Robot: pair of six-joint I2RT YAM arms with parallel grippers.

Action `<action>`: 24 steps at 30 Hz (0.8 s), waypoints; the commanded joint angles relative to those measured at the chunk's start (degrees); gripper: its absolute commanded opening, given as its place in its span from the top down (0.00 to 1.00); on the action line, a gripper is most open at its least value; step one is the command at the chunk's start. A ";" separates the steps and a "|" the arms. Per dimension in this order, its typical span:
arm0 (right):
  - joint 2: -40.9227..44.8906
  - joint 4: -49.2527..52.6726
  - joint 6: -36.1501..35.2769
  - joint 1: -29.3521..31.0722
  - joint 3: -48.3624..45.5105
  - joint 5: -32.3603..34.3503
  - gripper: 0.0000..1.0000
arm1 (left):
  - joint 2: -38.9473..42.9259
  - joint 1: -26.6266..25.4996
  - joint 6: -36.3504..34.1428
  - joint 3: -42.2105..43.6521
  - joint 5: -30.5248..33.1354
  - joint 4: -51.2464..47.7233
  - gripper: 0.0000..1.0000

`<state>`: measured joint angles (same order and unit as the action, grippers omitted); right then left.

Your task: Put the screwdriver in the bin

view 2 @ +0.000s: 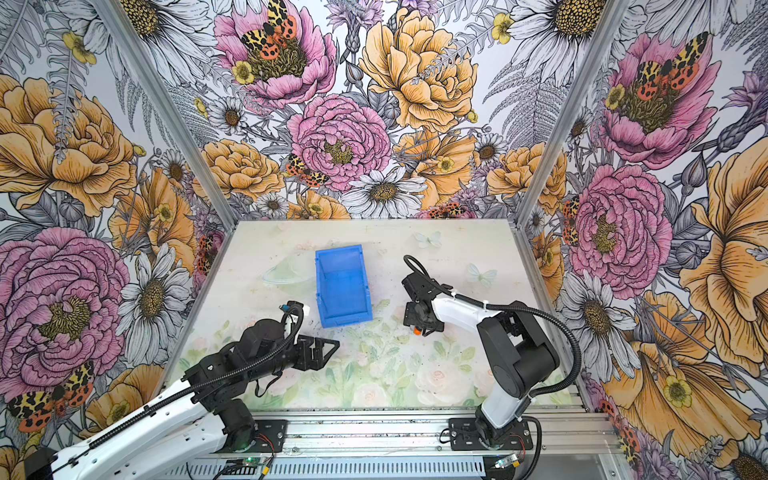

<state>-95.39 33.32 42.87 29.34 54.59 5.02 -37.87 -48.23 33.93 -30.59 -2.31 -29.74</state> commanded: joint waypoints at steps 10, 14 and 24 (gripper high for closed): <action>-2.04 -2.42 -0.61 0.34 -1.73 -0.11 0.48 | 1.88 -2.71 -1.98 0.92 -0.08 2.84 0.01; -2.61 -3.03 -0.86 0.32 -2.42 -0.11 0.53 | 1.83 -2.84 -1.98 1.23 0.16 2.87 0.01; -1.82 -4.19 -1.25 0.34 -4.22 0.00 0.89 | 1.80 -2.97 -1.91 1.56 1.86 2.84 0.01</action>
<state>-95.98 29.58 41.74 29.34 52.62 5.54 -36.21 -50.83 33.04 -30.09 -2.04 -27.99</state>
